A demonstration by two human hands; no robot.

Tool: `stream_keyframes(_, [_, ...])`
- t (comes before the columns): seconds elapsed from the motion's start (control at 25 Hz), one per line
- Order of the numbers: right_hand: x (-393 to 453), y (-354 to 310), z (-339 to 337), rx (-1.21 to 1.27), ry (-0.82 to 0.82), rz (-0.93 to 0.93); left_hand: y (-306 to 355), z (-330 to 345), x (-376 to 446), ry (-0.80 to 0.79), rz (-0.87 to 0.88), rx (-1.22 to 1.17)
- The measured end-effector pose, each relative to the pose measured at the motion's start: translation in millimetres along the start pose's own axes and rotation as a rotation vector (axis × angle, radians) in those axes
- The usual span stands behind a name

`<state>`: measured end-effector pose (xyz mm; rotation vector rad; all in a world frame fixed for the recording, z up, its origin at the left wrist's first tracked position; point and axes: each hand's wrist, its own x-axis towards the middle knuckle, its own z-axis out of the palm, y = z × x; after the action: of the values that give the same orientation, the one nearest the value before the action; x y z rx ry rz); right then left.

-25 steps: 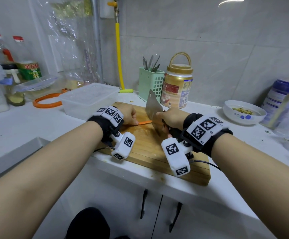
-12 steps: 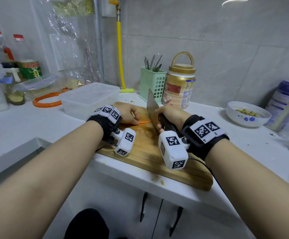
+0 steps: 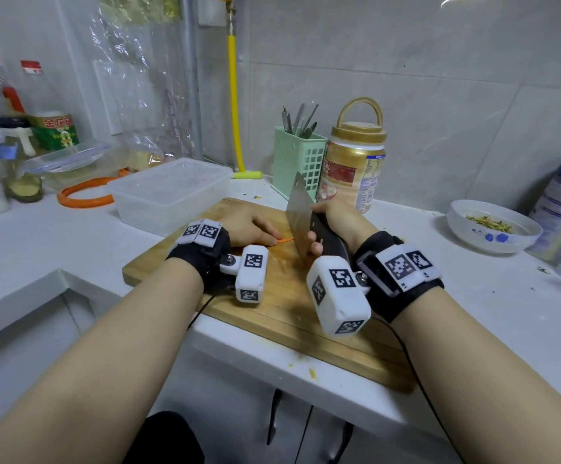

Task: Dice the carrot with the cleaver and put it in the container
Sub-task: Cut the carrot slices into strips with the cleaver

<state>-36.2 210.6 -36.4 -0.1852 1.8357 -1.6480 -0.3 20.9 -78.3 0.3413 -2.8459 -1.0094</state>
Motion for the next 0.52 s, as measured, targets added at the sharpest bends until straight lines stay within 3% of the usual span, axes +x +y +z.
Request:
stream_keyframes(0.2, [11,2,-1,0.106,-0.065,-0.057,-3,9,-4,0.002,0.017,-0.132])
stream_keyframes(0.52, [15,10,0,0.039,-0.053,-0.135,-4,12,-2,-0.028,0.065,-0.186])
